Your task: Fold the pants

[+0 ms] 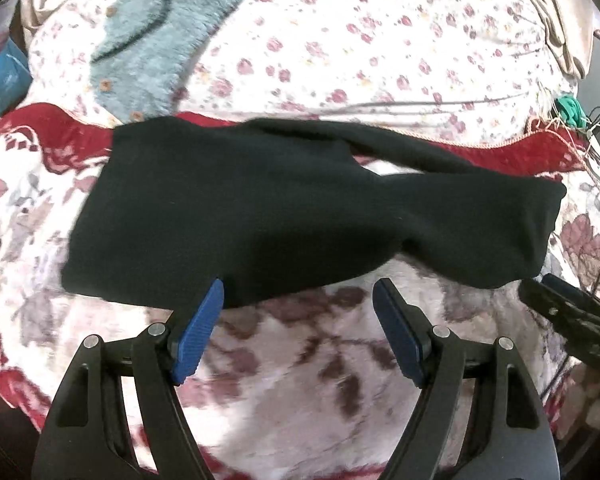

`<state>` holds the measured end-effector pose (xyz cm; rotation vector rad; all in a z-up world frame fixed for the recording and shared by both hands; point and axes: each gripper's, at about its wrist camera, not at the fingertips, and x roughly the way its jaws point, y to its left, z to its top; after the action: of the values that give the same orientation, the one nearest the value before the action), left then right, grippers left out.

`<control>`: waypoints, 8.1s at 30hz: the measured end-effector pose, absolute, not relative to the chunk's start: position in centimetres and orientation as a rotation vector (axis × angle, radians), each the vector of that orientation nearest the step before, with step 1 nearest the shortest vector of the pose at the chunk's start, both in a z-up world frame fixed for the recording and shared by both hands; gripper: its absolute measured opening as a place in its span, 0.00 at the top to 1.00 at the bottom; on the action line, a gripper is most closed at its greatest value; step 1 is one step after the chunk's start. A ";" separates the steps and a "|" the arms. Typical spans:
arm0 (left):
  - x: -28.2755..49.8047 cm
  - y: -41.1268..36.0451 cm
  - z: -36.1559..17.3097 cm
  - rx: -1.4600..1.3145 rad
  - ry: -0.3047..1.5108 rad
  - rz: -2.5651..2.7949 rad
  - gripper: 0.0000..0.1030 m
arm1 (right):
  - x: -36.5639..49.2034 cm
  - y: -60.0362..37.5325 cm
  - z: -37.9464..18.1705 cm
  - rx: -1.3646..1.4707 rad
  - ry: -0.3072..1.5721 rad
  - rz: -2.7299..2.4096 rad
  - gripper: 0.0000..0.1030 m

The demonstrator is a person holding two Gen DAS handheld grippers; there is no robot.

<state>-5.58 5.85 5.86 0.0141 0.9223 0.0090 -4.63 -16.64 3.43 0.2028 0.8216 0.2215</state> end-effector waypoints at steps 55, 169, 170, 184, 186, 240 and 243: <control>-4.4 22.1 7.7 -0.353 0.850 0.136 0.90 | -3.6 -15.5 4.5 0.480 0.815 0.358 0.87; -6.4 2.8 4.0 -0.074 0.996 -0.197 0.65 | -8.3 -22.3 5.8 0.401 0.743 0.156 0.58; -6.6 3.2 4.5 -0.089 0.989 -0.204 0.65 | -8.2 -21.6 5.7 0.400 0.740 0.169 0.58; -8.4 13.7 7.6 -0.180 0.909 -0.041 0.65 | -6.1 -14.6 5.3 0.330 0.740 0.313 0.51; -8.6 15.5 7.6 -0.197 0.905 -0.004 0.65 | -5.9 -13.7 5.2 0.329 0.742 0.330 0.51; 14.8 16.9 5.0 -0.638 1.106 -0.126 0.54 | 5.7 -22.8 0.2 0.713 0.874 0.223 0.39; 16.5 16.5 3.9 -0.692 1.133 -0.101 0.54 | 5.9 -24.0 -0.6 0.793 0.865 0.227 0.39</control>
<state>16.50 16.51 3.94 -0.6919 1.1329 -0.1007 5.91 -24.04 -0.65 0.7929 0.8647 0.2269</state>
